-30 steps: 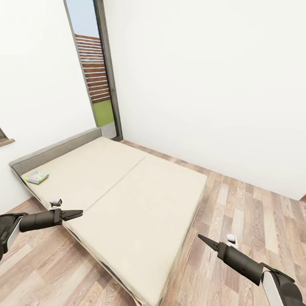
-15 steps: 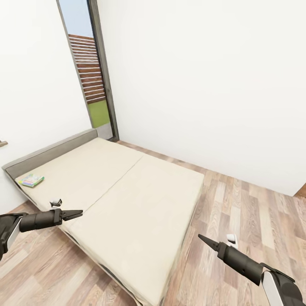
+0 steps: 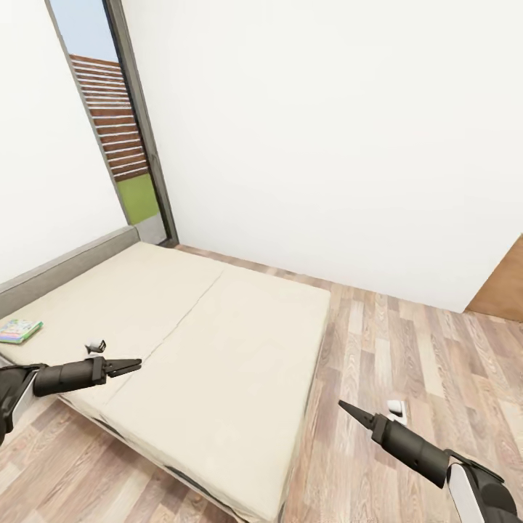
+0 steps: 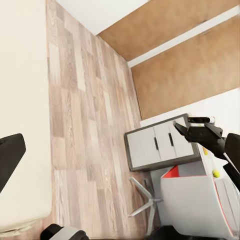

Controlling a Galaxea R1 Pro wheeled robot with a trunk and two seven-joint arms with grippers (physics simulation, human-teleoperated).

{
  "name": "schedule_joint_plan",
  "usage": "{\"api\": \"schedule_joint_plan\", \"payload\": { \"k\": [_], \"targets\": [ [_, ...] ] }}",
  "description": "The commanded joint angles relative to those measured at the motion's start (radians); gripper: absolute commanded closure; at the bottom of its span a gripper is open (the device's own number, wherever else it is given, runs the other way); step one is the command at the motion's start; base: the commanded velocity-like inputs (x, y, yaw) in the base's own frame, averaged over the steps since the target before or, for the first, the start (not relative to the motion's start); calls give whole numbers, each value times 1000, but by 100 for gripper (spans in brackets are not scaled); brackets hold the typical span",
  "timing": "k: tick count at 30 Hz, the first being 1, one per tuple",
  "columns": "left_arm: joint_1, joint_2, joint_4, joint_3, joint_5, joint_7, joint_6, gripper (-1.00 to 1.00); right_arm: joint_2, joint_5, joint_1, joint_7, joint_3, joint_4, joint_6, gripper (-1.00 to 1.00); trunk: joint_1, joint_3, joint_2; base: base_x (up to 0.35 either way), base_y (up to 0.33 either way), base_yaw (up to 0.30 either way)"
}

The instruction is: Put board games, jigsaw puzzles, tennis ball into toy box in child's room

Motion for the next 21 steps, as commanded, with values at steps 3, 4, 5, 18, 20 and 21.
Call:
{"api": "schedule_joint_plan", "payload": {
  "k": [3, 4, 5, 18, 20, 21],
  "targets": [
    [0, 0, 0, 1, 0, -4, 11, -100, 0, -3, -1, 1, -1, 0, 6, -100, 1, -2, -2, 0, 45, -278],
    [0, 0, 0, 1, 0, -4, 11, -100, 0, -3, -1, 1, -1, 0, 6, -100, 1, -2, -2, 0, 24, -279],
    [0, 1, 0, 1, 0, -4, 11, -100, 0, -3, -1, 1, -1, 0, 6, -100, 1, -2, -2, 0, 19, -279],
    [0, 0, 0, 0, 0, -4, 11, -100, 0, -3, -1, 1, -1, 0, 6, -100, 1, -2, -2, 72, 4, -103],
    [0, 0, 0, -1, 0, -4, 11, -100, 1, -3, -1, 1, -1, 0, 6, -100, 1, -2, -2, 49, 0, -8],
    [0, 0, 0, -1, 0, -4, 11, -100, 1, -3, -1, 2, -1, 0, 6, -100, 1, -2, -2, 31, 0, -5]
  ]
}}
